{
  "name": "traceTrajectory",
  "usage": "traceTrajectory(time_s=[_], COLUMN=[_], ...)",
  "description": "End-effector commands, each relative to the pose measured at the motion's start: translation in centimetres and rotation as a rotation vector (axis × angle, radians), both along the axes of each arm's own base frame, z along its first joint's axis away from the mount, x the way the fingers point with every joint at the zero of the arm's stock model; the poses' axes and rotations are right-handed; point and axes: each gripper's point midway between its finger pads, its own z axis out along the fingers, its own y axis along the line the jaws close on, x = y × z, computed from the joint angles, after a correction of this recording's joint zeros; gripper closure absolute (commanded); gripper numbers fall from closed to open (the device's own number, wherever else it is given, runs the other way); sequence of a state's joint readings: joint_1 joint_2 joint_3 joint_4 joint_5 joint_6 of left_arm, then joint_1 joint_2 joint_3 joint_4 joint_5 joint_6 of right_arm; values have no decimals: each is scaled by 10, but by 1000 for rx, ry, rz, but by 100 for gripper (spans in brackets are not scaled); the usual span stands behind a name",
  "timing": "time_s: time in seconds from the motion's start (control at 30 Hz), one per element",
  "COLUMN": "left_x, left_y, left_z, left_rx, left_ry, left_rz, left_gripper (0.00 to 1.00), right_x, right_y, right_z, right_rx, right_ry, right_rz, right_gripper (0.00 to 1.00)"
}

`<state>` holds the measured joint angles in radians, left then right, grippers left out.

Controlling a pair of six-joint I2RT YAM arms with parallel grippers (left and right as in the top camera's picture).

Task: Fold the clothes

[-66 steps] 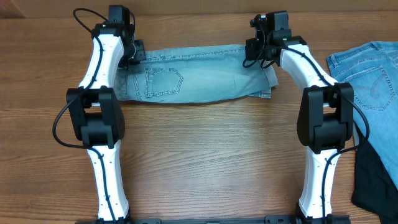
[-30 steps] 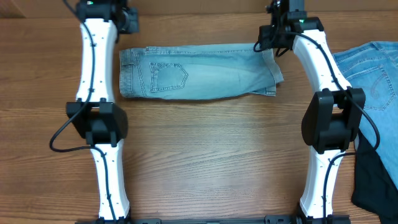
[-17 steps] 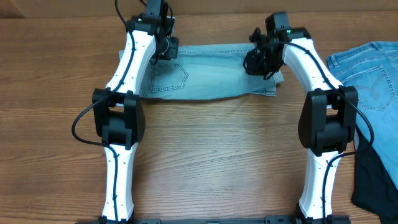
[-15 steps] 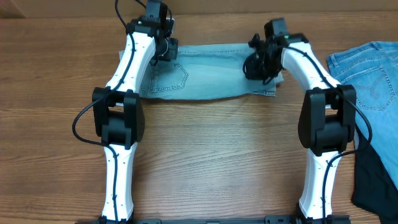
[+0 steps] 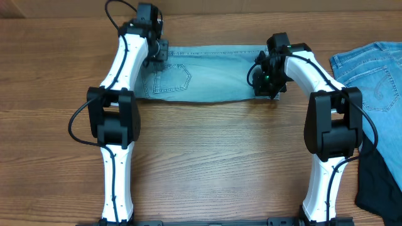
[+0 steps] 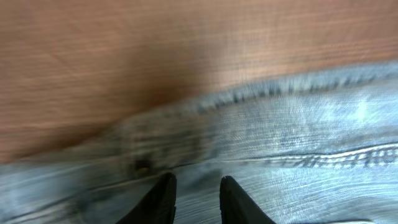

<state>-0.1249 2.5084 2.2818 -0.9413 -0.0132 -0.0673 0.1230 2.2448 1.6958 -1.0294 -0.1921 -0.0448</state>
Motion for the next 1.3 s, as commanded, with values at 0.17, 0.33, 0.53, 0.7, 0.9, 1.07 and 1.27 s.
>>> traceTrajectory(time_s=[0.17,0.33,0.53,0.7,0.9,1.07,1.27], left_x=[5,-31,-77,-102,-134,-159,-173], left_y=[-5,-8,-10,-6,1,4,6], left_z=[120,60,-5,-32,-58,-54,-47], left_rx=[-5,-31,-43,-26,-5,12,25], left_ry=[-141,86,316,421,542,644,700], left_rz=[4,46,47,66,106,166,226], left_gripper=[70,96,96,96,96,96,96], right_x=[22,54,88,89,57,5,-23], right_y=[7,39,62,60,42,18,13], right_z=[52,83,86,40,-14,-22,-19], right_rx=[64,165,191,164,63,-56,-76], right_ry=[-75,-230,-382,-319,-137,79,202], right_rz=[-51,-2,46,49,51,44,21], right_gripper=[93,94,96,95,96,96,96])
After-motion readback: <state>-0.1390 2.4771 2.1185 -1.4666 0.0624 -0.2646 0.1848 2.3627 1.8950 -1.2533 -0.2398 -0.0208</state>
